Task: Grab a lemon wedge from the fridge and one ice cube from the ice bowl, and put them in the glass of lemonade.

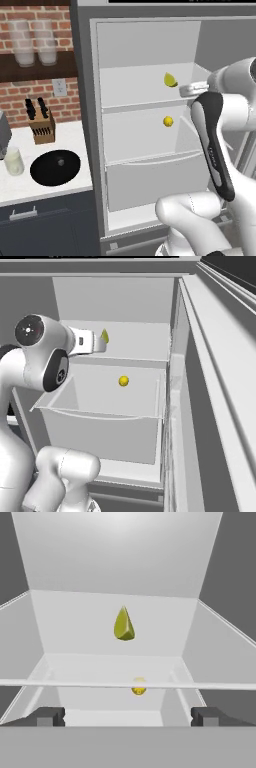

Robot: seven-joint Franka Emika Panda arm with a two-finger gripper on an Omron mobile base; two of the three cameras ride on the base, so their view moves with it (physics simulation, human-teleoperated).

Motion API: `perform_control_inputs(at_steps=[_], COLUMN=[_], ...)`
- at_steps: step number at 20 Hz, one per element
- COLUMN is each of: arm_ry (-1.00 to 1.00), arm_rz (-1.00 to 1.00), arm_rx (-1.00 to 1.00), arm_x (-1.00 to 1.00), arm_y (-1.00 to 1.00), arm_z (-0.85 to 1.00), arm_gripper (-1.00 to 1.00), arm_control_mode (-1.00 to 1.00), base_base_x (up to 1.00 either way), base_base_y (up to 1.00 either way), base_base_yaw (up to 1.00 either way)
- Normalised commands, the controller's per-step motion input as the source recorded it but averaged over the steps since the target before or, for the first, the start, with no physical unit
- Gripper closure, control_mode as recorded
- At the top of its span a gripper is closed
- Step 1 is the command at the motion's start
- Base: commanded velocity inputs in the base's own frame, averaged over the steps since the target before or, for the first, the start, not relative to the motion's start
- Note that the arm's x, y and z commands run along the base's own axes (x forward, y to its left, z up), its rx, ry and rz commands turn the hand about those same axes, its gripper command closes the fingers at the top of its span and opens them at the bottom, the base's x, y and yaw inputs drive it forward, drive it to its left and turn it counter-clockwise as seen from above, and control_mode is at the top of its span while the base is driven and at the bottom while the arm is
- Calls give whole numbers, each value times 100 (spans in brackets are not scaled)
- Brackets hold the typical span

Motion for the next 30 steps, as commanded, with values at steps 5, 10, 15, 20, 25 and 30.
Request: perform_control_inputs(at_steps=[5,10,15,20,25,30], arm_ry=[7,6,3,0,0,0], arm_rz=[0,0,0,0,0,0], arm_rx=[0,0,0,0,0,0], arm_x=[42,34,36,36,39,42], arm_y=[3,3,3,0,0,0], arm_z=[0,-4,-5,-22,-26,-9], arm_gripper=[-100,-100,-100,-100,-100,-100], arm_control_mode=[-100,-100,-100,-100,-100,-100], base_base_x=[0,0,0,0,0,0], base_base_y=[0,0,0,0,0,0], base_base_yaw=[0,0,0,0,0,0])
